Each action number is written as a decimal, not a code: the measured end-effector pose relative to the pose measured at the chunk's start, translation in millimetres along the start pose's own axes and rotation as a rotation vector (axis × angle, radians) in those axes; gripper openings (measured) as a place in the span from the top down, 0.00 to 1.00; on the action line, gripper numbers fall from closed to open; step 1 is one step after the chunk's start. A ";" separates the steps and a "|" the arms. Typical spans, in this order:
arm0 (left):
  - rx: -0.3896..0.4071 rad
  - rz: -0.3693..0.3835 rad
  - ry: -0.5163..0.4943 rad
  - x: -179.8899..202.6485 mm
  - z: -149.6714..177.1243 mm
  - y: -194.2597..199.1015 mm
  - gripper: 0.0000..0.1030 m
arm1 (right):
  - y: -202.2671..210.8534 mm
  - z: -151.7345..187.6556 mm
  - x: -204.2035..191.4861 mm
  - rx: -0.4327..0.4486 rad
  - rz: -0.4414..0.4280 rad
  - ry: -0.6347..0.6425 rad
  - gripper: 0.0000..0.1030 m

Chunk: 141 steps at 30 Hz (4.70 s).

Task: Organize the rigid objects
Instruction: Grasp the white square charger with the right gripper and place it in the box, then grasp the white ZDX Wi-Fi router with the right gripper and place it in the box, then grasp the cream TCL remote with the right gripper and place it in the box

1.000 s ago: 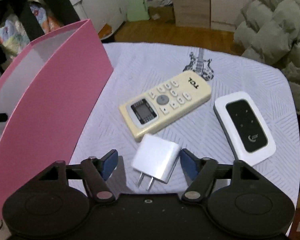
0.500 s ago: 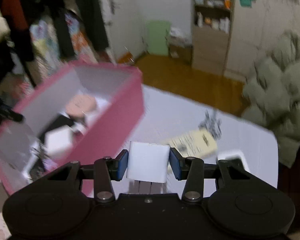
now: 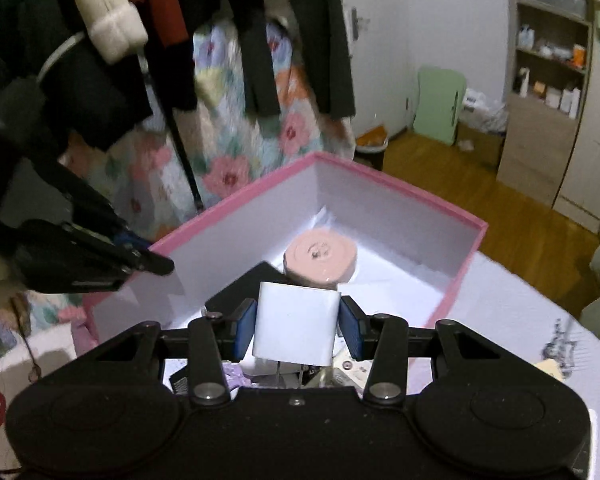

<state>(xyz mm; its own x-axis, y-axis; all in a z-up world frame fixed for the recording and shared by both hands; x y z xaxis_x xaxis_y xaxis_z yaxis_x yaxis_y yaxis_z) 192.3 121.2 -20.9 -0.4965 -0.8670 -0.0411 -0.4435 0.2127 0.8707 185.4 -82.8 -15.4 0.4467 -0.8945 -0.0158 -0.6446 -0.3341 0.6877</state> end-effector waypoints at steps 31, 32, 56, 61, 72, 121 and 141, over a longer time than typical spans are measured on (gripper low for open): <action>0.024 -0.044 -0.007 5.9 2.8 -0.4 0.95 | 13.9 142.1 229.4 -0.255 0.333 -0.288 0.31; 0.024 -0.042 -0.008 5.9 2.9 -0.4 0.95 | 6.4 141.1 231.6 -0.259 0.326 -0.286 0.27; 0.030 -0.082 -0.046 14.6 5.8 -3.0 0.94 | 47.4 10.8 53.0 0.096 -0.025 -0.078 0.36; 0.028 -0.092 -0.056 16.4 5.4 -3.6 0.94 | 12.0 10.0 15.0 0.064 -0.115 -0.012 0.37; 0.047 -0.089 -0.054 14.6 5.6 -8.2 0.93 | 43.5 42.6 117.1 0.016 0.121 -0.419 0.32; 0.070 -0.089 -0.080 14.4 10.0 -8.0 0.93 | 83.4 6.2 40.4 0.376 0.309 -0.198 0.40; 0.064 -0.093 -0.057 15.4 7.6 -10.7 0.92 | -12.2 12.7 41.4 0.088 -0.156 -0.691 0.27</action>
<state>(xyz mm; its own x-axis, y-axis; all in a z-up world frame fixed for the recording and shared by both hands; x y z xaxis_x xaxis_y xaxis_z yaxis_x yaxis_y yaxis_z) 183.7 109.0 -34.6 -0.4917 -0.8578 -0.1495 -0.5354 0.1625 0.8288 203.8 -119.5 -33.7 0.0612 -0.8080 -0.5860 -0.6658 -0.4704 0.5791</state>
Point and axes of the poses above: each gripper's, at about its wrist camera, not at the fingertips, and y roughly against the way its jaws point, x to its right, z to its underside, the point moved 2 cm from there along -y, roughly the way its jaws point, and after that the axes turned 9 degrees about z, right-handed, at the moved point
